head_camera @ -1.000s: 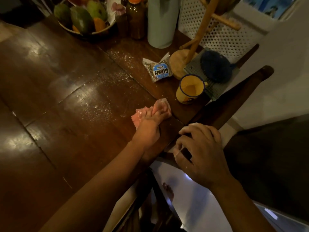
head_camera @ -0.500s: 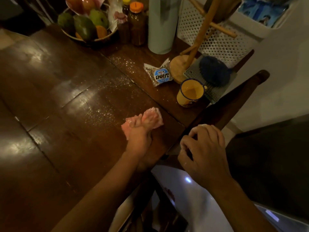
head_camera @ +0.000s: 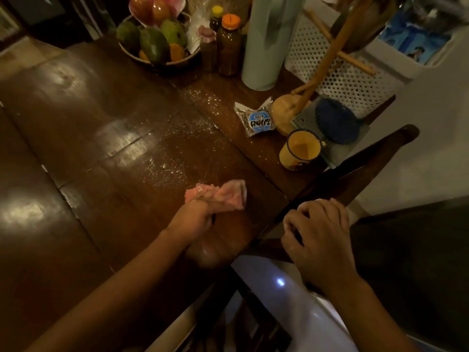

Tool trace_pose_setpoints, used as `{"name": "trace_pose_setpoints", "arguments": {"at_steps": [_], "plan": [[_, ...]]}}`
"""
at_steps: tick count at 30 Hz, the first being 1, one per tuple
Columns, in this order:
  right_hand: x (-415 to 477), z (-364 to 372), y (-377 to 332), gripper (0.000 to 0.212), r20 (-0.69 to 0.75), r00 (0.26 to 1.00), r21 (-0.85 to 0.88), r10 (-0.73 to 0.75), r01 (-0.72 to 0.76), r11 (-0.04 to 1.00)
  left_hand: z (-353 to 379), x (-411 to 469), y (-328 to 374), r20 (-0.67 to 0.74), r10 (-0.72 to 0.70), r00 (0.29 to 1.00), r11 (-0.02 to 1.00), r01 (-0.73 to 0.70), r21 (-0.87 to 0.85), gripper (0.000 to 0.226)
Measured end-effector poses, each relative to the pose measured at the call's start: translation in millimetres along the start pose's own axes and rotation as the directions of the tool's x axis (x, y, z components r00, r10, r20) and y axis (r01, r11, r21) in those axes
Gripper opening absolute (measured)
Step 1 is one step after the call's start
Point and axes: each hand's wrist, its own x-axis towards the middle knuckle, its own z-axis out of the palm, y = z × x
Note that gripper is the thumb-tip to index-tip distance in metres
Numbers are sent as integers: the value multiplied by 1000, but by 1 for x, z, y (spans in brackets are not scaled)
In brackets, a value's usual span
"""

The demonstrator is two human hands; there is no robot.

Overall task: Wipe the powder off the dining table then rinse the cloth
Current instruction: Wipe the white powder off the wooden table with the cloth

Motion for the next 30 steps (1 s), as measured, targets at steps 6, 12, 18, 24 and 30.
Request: {"name": "trace_pose_setpoints", "arguments": {"at_steps": [6,12,18,24,30], "plan": [[3,1,-1,22,-35,999,55,6,-4,998,20,91,30,-86,-258,962,962,264,71,96],[3,3,0,19,-30,999,75,18,-16,997,22,164,48,-56,-271,961,954,276,117,77],[1,6,6,14,-32,999,90,-3,5,996,23,151,55,60,-87,994,961,68,269,69],[3,5,7,11,25,1000,119,-10,7,993,9,116,44,226,-15,974,995,-7,95,30],[9,-5,10,14,152,987,83,-44,32,996,-3,80,43,158,42,986,992,-60,113,28]]}}
